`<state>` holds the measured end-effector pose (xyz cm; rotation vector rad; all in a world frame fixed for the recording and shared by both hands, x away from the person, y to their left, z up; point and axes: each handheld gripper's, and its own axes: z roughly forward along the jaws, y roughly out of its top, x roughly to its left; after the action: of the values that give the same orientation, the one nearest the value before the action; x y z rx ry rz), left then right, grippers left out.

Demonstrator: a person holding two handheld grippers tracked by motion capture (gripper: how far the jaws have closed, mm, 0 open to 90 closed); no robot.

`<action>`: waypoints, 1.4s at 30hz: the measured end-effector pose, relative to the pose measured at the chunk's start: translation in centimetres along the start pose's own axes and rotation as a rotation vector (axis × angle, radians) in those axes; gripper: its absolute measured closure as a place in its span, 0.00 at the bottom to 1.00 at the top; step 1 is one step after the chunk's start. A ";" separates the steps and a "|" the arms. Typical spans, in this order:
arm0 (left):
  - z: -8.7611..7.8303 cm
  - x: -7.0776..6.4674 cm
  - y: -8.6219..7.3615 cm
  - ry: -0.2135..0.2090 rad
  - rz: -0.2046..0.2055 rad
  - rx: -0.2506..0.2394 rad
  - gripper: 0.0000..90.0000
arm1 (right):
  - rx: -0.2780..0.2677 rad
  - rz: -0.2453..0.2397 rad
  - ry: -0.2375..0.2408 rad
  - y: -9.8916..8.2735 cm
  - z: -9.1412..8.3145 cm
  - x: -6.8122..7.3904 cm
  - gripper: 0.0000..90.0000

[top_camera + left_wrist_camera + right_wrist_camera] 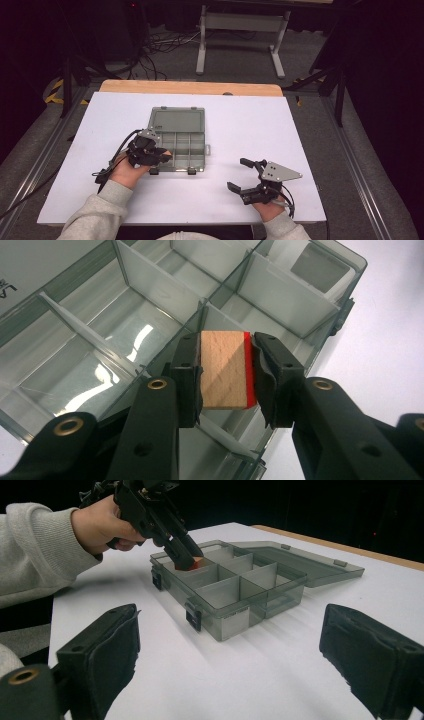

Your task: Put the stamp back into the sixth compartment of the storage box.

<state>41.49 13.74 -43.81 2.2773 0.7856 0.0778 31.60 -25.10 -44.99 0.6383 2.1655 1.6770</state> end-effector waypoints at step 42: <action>0.3 -0.4 0.1 -0.001 0.020 0.010 0.68 | 0.003 0.003 0.000 0.0 0.0 0.0 0.11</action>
<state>41.25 13.30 -43.91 2.2950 0.7639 0.0824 31.61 -25.10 -45.03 0.6425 2.1683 1.6756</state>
